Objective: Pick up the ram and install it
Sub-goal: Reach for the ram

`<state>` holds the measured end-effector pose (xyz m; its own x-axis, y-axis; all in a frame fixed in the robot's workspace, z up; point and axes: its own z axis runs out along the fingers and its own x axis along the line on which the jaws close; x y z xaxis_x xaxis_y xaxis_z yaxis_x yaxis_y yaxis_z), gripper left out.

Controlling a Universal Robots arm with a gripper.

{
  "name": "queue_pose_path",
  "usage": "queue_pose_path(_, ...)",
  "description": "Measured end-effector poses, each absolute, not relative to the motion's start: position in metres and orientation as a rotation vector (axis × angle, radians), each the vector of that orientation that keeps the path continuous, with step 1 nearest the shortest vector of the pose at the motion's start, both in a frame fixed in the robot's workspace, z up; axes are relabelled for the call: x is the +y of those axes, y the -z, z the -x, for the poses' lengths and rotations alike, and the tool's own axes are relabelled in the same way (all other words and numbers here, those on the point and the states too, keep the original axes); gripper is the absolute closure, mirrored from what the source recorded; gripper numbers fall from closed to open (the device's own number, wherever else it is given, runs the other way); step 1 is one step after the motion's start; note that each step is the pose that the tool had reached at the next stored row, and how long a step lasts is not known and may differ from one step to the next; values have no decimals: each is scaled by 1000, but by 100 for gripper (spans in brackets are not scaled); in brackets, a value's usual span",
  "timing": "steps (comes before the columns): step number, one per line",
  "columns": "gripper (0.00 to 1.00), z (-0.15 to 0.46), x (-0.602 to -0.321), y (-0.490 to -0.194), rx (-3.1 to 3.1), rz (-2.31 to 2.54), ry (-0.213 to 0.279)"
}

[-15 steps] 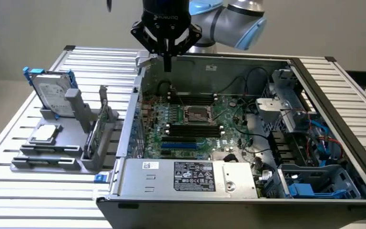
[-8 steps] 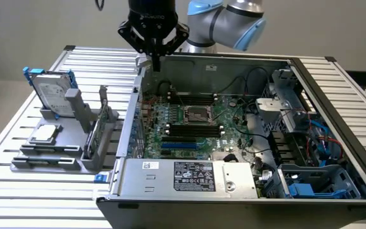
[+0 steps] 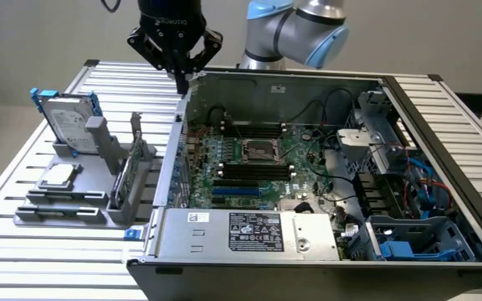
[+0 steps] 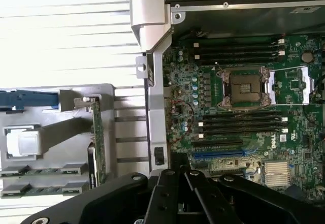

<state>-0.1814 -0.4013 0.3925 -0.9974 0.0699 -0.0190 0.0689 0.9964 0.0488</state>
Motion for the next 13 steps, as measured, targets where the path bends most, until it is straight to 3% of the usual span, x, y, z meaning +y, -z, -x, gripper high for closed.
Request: queue_pose_path(13, 89, 241, -410, -390, 3118, -109, -75)
